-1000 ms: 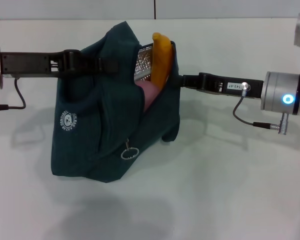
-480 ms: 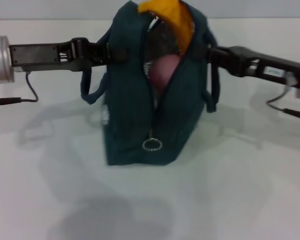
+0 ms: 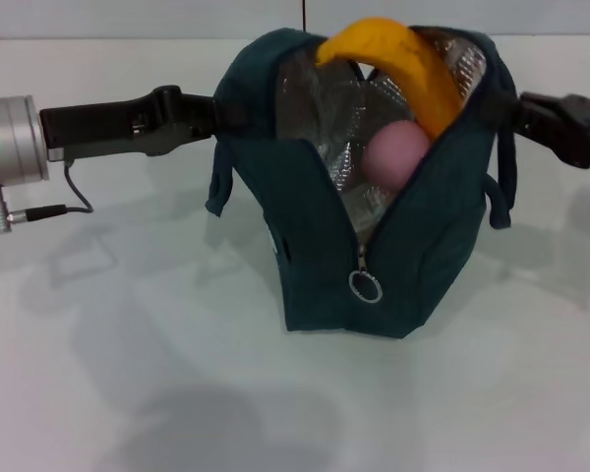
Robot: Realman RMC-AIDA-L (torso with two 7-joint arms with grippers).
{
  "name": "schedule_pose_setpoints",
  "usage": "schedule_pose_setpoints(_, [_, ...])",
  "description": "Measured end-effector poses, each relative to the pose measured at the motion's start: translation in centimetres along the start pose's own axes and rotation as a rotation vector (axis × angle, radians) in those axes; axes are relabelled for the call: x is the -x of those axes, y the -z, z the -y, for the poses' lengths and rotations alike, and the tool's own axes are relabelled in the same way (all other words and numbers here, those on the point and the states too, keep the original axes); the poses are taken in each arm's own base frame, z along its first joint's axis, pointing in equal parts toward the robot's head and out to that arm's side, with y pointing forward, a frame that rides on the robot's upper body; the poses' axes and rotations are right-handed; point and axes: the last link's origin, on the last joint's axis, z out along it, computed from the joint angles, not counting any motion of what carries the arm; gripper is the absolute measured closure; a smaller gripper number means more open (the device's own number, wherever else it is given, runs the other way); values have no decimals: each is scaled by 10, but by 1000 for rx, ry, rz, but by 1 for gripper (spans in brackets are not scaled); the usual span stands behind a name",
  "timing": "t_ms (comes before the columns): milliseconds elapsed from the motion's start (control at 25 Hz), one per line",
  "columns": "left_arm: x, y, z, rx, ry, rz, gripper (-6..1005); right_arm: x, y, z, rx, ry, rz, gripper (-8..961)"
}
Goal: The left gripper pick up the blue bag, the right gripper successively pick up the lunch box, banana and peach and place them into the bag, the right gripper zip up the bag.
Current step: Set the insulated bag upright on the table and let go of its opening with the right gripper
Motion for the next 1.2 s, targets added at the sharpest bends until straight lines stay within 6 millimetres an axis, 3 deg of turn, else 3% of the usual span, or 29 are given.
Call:
schedule_pose_setpoints(160, [3, -2, 4, -11, 15, -17, 967, -6, -2, 3, -7, 2, -58, 927])
schedule_pose_setpoints(400, [10, -17, 1, 17, 11, 7, 967, -9, -37, -8, 99, 83, -200, 927])
schedule_pose_setpoints(560, [10, -20, 0, 25, 3, 8, 968, -19, -49, -6, 78, 107, -306, 927])
schedule_pose_setpoints(760, [12, -20, 1, 24, 4, 13, 968, -20, -45, -6, 74, 103, -315, 927])
schedule_pose_setpoints(1200, [17, -30, -4, 30, -6, 83, 968, 7, -23, -3, 64, 128, -229, 928])
